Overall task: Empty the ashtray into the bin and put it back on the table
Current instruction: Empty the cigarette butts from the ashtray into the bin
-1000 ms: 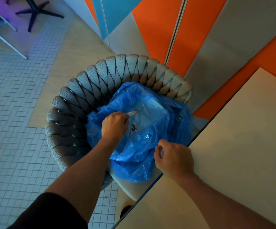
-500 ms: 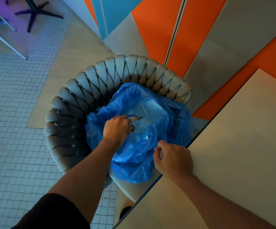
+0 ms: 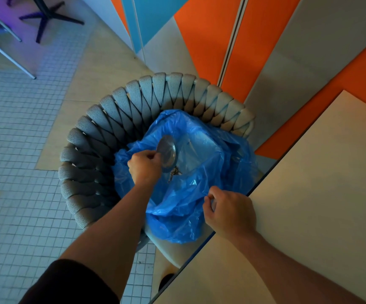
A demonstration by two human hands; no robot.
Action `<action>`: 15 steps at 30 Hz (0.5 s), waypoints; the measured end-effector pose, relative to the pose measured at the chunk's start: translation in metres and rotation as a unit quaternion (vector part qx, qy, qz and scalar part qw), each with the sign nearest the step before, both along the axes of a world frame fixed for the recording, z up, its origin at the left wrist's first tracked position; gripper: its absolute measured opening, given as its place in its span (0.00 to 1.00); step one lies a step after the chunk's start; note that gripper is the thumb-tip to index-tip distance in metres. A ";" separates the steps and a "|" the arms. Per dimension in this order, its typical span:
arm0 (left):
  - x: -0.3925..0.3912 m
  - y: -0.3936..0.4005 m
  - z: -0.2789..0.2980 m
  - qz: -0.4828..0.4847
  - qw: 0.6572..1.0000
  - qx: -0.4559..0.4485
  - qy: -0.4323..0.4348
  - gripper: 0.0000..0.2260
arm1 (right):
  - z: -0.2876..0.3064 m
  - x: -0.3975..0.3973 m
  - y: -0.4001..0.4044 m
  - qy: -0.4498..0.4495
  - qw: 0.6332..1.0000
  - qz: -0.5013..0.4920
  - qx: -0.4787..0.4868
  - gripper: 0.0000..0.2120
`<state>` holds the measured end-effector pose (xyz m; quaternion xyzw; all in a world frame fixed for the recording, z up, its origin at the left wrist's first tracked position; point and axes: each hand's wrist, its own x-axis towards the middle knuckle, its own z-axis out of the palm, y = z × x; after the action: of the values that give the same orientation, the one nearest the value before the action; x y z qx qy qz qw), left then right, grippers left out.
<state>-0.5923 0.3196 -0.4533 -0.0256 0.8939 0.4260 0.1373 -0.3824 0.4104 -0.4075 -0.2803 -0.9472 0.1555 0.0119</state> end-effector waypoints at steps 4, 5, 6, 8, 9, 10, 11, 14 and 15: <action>-0.008 -0.004 -0.011 0.085 0.990 0.065 -0.091 0.04 | 0.000 0.000 0.000 0.000 1.000 -0.001 -0.002 0.10; -0.010 -0.004 -0.013 0.102 0.985 0.083 -0.113 0.03 | 0.000 0.000 0.000 0.000 1.000 -0.001 -0.002 0.10; -0.011 -0.005 -0.015 0.116 0.979 0.103 -0.132 0.02 | 0.001 0.000 0.000 0.000 1.000 -0.001 -0.002 0.10; -0.012 -0.005 -0.018 0.128 0.972 0.126 -0.152 0.02 | 0.001 0.000 0.000 0.002 1.000 -0.002 -0.002 0.09; -0.012 -0.005 -0.020 0.130 0.971 0.128 -0.154 0.02 | 0.000 0.000 0.000 0.002 1.000 -0.002 -0.002 0.10; -0.012 -0.005 -0.020 0.127 0.972 0.127 -0.151 0.03 | 0.000 0.000 0.000 -0.002 1.000 -0.003 -0.003 0.10; -0.012 -0.004 -0.020 0.119 0.976 0.118 -0.142 0.03 | 0.000 0.000 0.000 -0.005 1.000 -0.003 -0.004 0.10; -0.009 -0.003 -0.015 0.028 0.997 0.035 -0.057 0.03 | -0.001 0.000 0.000 -0.004 1.000 -0.002 -0.002 0.10; -0.006 -0.003 -0.013 -0.027 1.000 -0.009 -0.004 0.05 | -0.001 0.000 0.000 -0.003 1.000 -0.001 -0.002 0.10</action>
<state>-0.5986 0.3169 -0.4663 -0.0048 0.8975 0.4141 0.1519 -0.3826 0.4101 -0.4084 -0.2820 -0.9465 0.1566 0.0082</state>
